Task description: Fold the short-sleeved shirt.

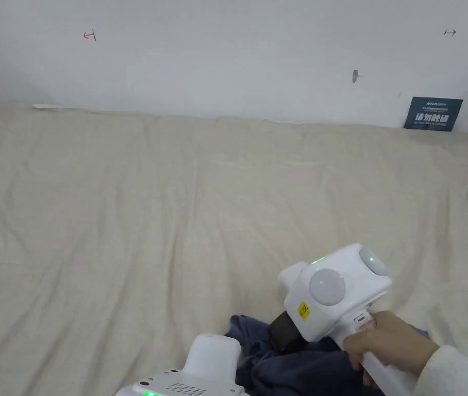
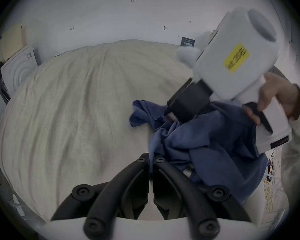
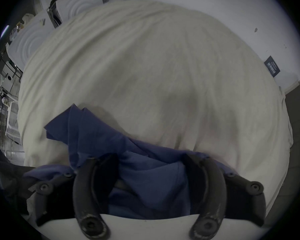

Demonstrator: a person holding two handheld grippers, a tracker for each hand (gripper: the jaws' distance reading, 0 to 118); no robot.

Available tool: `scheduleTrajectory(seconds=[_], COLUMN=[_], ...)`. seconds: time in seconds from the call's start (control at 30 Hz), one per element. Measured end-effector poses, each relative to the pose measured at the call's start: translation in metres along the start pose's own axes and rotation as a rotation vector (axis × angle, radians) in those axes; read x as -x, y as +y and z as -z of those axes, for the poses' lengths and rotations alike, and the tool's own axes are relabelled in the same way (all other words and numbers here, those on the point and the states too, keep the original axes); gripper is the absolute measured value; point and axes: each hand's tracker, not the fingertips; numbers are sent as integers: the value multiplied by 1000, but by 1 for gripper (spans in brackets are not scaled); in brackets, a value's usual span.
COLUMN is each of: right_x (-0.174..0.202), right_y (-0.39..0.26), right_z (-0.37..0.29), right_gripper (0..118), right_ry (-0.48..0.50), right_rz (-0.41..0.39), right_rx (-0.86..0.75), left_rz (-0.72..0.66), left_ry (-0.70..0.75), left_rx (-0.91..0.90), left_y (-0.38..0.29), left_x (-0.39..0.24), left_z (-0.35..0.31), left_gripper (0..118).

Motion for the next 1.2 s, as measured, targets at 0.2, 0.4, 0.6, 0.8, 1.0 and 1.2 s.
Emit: scheduleTrajectory(seconds=[0.2,0.4,0.6,0.8,1.0,1.2], right_x=[-1,-21,-62,-104,-141,-154], right_y=[0,-18,-41,-85,-120,-126], right_z=[-22,-55,-148,-252,-330,-387], right_gripper=[9,8,8,8,8,8], right_ry=[5,81,59,16,36,99], right_rz=[19,118,250,425,591,669], right_rx=[-48,-131,-334,-559,-765,-915], left_rz=[15,19,28,26,43,59], left_ry=[11,29,141,230,310,310], left_rx=[13,-17,-174,-292,-407,-540], left_y=[3,6,31,64,107,156], left_x=[-4,-1,15,40,50,45], left_z=[1,-18,-68,-108,-145,-187], left_gripper=[3,3,3,3,3,3])
